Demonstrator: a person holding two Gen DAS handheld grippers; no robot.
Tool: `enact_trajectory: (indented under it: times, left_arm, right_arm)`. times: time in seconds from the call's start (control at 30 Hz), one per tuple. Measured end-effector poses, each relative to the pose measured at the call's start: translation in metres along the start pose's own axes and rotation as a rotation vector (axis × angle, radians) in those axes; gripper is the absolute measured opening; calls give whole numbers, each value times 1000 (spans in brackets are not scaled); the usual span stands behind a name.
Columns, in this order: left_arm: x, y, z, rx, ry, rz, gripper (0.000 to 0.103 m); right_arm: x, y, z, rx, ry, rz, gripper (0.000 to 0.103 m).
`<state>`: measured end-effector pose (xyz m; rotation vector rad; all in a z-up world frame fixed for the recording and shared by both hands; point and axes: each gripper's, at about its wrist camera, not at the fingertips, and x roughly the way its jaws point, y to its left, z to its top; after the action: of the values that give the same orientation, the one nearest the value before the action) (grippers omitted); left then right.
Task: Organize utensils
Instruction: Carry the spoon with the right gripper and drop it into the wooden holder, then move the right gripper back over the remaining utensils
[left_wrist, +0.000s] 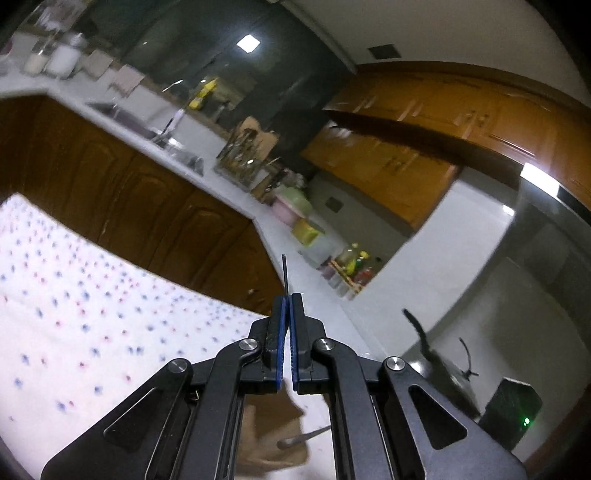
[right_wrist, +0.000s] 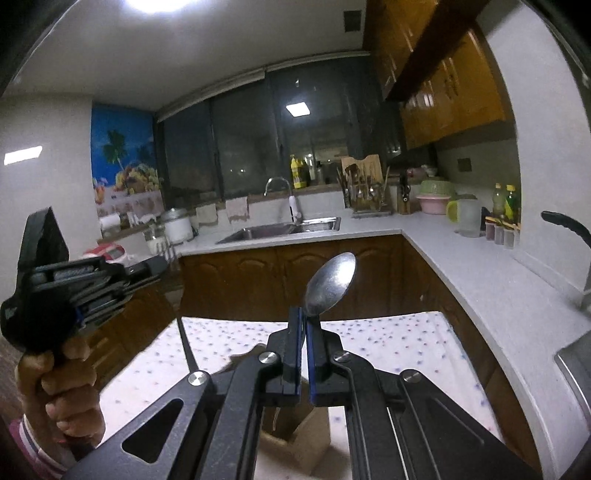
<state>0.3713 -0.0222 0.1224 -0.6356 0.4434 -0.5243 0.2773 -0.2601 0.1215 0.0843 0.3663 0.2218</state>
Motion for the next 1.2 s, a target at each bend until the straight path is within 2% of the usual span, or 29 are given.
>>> enact_trajectory:
  times: [0.27,0.5,0.63,1.0,1.07,1.1,1.13,1.17,1.2]
  left_arm:
    - [15,45,-30,-17,52,75,3]
    - [15,46,-48,59,107,120,4]
    - [18,46,-56,80,130,146,5]
    - [20,41,-51,77,150,169,4]
    - [16,41,-49,70,143,177,5]
    - [13,41,-48,64,145,177,11]
    - [9,41,-47,53,145,170,15]
    - [6,41,-46,49,141,170,21]
    - [1,40,-45,46,134,174,29]
  right_arm:
    - [42,3,-41,-26,91,5,2]
    - [59,-10,-62,4,169,6,2]
    - [61,-8,-63,2,181,6,2]
    - [62,-11,-58,34,189,24,3]
    - [62,-13,-58,46,189,30,6]
    - [59,-14,-57,54,189,26,9]
    - [58,-16,-57,60,185,24,20]
    - [55,-18,-55,69,179,24,38]
    - [49,-21,-53,86,162,27,46]
